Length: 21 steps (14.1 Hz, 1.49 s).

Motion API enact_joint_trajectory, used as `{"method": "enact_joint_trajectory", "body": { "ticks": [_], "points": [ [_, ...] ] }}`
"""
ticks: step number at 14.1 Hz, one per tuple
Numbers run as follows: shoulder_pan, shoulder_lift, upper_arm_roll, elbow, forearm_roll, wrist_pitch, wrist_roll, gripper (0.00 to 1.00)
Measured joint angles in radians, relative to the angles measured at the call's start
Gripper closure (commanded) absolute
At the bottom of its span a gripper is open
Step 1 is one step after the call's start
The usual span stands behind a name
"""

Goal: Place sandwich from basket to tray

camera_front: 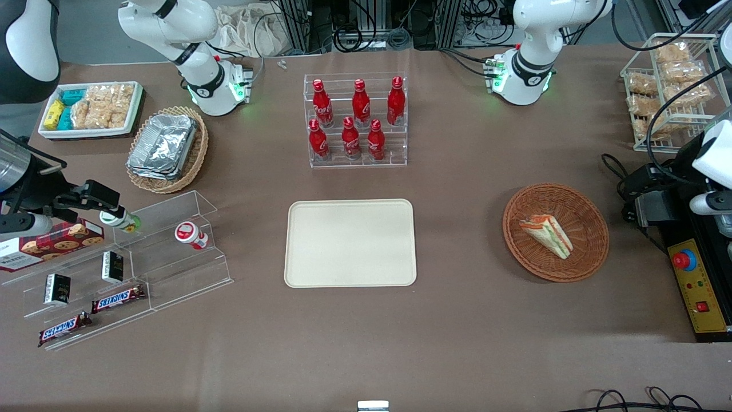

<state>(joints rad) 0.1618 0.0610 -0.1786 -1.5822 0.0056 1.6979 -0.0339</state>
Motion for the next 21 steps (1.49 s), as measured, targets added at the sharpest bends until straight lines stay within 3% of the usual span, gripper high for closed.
{"method": "enact_joint_trajectory", "body": {
  "ticks": [15, 21],
  "points": [
    [0.008, 0.032, 0.003, -0.069, -0.007, -0.028, -0.048, 0.02],
    [0.002, 0.037, -0.013, -0.276, -0.011, 0.261, -0.301, 0.02]
  ]
}}
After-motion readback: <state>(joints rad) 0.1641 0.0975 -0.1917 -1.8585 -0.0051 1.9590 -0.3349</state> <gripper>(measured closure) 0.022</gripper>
